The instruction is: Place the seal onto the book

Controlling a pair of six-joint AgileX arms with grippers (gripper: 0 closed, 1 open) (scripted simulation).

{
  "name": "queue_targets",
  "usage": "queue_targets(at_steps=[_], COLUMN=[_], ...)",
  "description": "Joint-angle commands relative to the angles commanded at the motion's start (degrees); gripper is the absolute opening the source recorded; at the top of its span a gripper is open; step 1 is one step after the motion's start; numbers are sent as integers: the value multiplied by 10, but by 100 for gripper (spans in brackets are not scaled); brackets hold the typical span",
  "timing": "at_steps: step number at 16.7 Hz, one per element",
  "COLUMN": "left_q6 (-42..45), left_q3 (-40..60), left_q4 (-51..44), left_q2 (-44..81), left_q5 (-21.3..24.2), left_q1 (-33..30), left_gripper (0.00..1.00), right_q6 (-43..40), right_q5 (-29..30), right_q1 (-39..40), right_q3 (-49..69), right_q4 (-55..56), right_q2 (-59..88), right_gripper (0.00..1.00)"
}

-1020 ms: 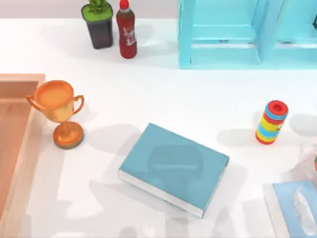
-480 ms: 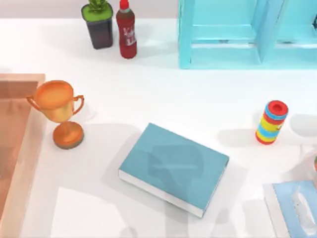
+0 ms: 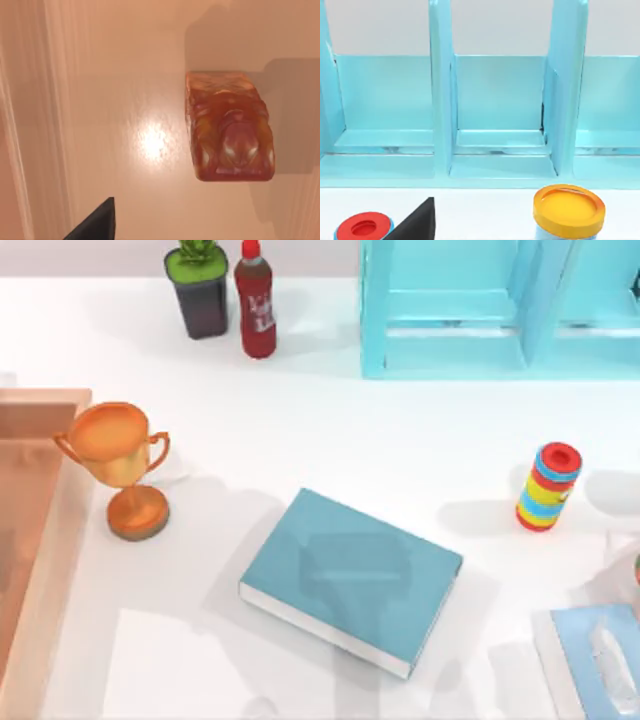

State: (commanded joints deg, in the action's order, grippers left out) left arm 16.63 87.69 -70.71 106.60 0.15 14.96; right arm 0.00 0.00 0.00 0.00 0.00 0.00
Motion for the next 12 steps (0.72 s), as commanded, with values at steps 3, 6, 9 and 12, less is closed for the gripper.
queue_targets(at_steps=[3, 6, 9, 12], left_q6=[-1, 0, 2, 3], left_q3=[-19, -69, -125, -152], left_q4=[22, 96, 179, 213], left_q2=[7, 27, 50, 62], left_q5=[0, 0, 0, 1], left_q1=[1, 2, 4, 4], left_gripper=[100, 100, 100, 100], right_q6=[0, 0, 0, 0], right_q5=[0, 0, 0, 0], right_q1=[0, 0, 0, 0], right_q3=[0, 0, 0, 0], right_q4=[0, 0, 0, 0], right_q2=[0, 0, 0, 0], right_gripper=[100, 100, 100, 100])
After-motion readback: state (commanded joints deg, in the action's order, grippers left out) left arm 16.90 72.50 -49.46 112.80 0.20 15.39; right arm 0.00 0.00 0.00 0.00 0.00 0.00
